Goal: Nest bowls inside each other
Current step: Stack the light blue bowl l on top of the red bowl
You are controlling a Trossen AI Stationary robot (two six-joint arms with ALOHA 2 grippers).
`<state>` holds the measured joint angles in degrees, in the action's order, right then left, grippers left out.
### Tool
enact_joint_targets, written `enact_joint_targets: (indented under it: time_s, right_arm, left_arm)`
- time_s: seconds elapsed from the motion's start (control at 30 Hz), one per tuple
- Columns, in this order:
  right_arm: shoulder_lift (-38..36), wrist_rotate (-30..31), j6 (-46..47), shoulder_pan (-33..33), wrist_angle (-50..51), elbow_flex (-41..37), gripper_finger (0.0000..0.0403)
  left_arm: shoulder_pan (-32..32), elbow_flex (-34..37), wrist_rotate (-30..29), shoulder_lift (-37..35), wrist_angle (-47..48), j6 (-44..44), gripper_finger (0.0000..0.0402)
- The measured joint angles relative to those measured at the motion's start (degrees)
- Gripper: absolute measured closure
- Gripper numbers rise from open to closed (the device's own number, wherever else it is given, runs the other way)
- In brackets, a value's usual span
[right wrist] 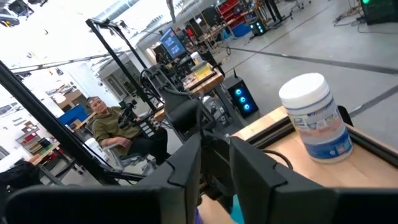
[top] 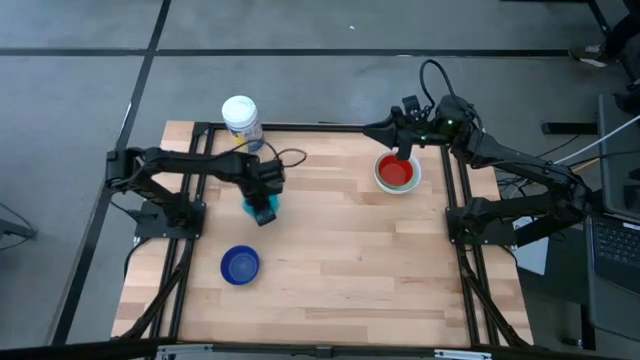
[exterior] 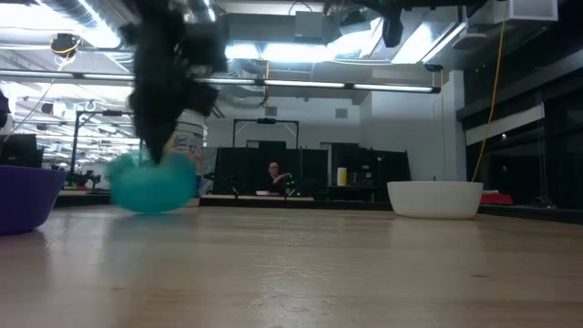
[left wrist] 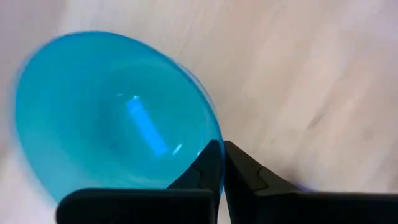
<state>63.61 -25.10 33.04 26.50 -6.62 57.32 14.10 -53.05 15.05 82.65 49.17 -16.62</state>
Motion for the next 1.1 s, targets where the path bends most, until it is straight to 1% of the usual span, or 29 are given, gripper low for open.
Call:
enact_joint_targets:
  time_s: [0.13, 0.23, 0.37, 0.43, 0.5, 0.6, 0.63, 0.67, 0.7, 0.73, 0.87, 0.9, 0.93, 1.0, 1.03, 1.1]
  right_arm:
    - [0.0, 0.0, 0.01, 0.0, -1.64, 0.02, 0.0309]
    - [0.0, -0.21, 0.11, -0.09, -2.34, 0.02, 0.0297]
    - [0.0, -0.39, 0.16, -1.23, -4.56, 0.02, 0.0281]
    - [0.0, -0.42, -0.19, -2.0, -6.43, 0.02, 0.0275]
    - [0.03, -1.41, -1.79, -2.86, -10.92, 0.01, 0.027]
    - [-0.35, -1.93, -1.96, -4.03, -20.68, 0.02, 0.0266]
    - [-0.83, -1.9, -1.59, -4.19, -22.22, 0.13, 0.0267]
    - [-1.47, -1.62, -1.12, -4.22, -21.69, 0.65, 0.0268]
    - [-2.41, -1.03, -1.05, -4.07, -18.78, 1.21, 0.027]
    - [-3.53, 0.37, -1.84, -3.74, -13.56, 1.76, 0.0272]
    - [-7.53, 9.68, -9.49, -2.28, 13.28, 3.23, 0.0281]
    - [-8.27, 11.29, -11.56, -1.99, 18.56, 3.23, 0.0281]
    - [-8.79, 12.19, -13.74, -1.77, 23.24, 3.23, 0.0281]
    - [-8.99, 11.32, -17.79, -1.49, 29.74, 3.24, 0.0278]
    - [-8.85, 9.68, -18.76, -1.43, 31.96, 3.23, 0.0276]
    - [-8.32, 5.52, -20.3, -1.42, 32.69, 3.23, 0.027]
  left_arm:
    - [1.4, -11.47, -1.48, 0.92, 2.49, 4.19, 0.0399]
    - [3.68, -21.18, -3.95, 3.95, 8.96, 9.72, 0.0399]
    - [7.09, -34.66, -5.66, 10.87, 15.98, 18.89, 0.04]
    - [8.51, -40.99, -6.73, 15.25, 17.37, 23.03, 0.04]
    - [9.79, -46.85, -6.97, 19.64, 18.43, 26.19, 0.04]
    - [11.33, -54.47, -6.44, 25.53, 19.21, 29.33, 0.04]
    - [11.64, -56.88, -6.41, 27.33, 20.12, 30.14, 0.04]
    - [11.83, -59.43, -6.35, 29.02, 21.18, 30.94, 0.04]
    - [11.96, -61.84, -6.28, 30.47, 22.41, 31.75, 0.04]
    - [12.01, -64.08, -6.23, 31.73, 23.82, 32.37, 0.04]
    - [11.37, -71.11, -5.6, 34.09, 26.14, 34.3, 0.04]
    - [11.23, -72.16, -3.93, 34.12, 26.06, 34.83, 0.04]
    - [10.95, -72.99, -1.55, 34.12, 25.97, 35.43, 0.04]
    - [10.45, -74.33, 6.01, 34.12, 25.28, 36.5, 0.04]
    - [10.22, -74.73, 10.93, 34.12, 25.19, 37.08, 0.04]
    - [9.84, -75.18, 23.21, 34.12, 25.48, 37.82, 0.04]
